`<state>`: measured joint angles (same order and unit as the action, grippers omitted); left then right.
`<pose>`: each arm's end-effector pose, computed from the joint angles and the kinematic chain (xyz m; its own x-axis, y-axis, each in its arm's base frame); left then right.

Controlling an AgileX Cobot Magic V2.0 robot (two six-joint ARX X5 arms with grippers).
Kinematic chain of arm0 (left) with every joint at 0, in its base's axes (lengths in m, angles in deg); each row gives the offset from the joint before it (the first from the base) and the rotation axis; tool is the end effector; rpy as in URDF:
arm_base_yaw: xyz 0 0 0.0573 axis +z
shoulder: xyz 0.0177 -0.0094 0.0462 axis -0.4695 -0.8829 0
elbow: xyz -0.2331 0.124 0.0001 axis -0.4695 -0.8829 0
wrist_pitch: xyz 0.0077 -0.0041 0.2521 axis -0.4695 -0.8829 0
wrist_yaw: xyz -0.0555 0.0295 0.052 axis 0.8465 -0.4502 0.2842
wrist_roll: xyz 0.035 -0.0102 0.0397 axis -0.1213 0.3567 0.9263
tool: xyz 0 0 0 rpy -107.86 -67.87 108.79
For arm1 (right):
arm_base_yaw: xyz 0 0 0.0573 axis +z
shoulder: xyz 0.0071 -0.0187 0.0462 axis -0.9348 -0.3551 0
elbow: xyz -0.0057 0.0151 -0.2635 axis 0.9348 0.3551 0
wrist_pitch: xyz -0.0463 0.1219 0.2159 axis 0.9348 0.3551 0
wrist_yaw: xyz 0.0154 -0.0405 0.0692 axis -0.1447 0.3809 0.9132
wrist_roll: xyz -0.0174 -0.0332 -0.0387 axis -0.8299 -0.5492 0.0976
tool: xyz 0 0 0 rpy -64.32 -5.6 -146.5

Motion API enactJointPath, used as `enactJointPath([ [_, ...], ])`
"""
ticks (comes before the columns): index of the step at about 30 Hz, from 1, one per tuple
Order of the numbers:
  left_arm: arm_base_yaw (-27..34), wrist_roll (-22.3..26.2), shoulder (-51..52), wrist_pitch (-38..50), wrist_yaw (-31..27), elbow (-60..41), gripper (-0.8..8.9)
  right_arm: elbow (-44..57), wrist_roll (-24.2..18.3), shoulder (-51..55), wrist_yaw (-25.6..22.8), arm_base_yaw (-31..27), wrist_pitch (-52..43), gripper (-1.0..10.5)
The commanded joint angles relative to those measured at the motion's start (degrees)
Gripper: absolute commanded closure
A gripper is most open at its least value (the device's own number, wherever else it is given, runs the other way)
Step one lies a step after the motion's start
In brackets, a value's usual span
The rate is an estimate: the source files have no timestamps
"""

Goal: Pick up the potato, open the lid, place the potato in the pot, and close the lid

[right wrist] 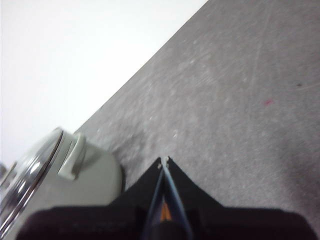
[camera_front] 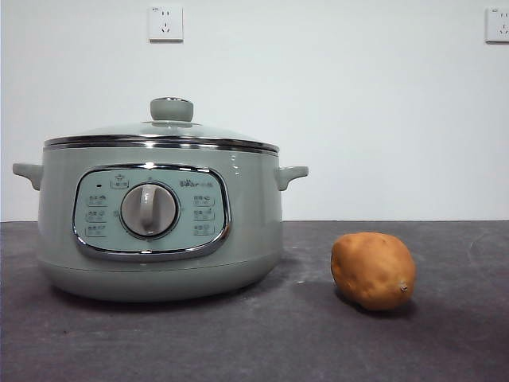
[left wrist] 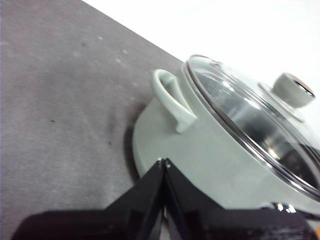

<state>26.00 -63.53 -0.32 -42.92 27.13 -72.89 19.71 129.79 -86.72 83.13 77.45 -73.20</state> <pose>0.0942 -0.0094 0.1535 0.9558 -0.2446 -0.1632 0.1149 0.8216 -0.5583 0.0937 0.0172 0.1532 0.9523 0.2610 -0.1583 -0.0883 0.7320 0.6756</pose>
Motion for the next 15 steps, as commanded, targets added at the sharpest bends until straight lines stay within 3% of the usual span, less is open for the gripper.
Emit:
enactJointPath([
  [1, 0.11, 2.54, 0.13, 0.24, 1.88, 0.94, 8.19, -1.49, -2.71, -0.2, 1.27, 0.07, 1.9, 9.6],
  [8, 0.11, 6.1, -1.49, -6.01, 2.25, 9.27, 8.2, -8.5, -7.74, -4.85, 2.16, 0.07, 4.15, 9.6],
  [15, 0.11, 12.68, -9.31, -12.63, 4.92, 19.78, 8.2, -19.93, -15.82, -14.51, 2.19, 0.07, 8.83, 9.6],
])
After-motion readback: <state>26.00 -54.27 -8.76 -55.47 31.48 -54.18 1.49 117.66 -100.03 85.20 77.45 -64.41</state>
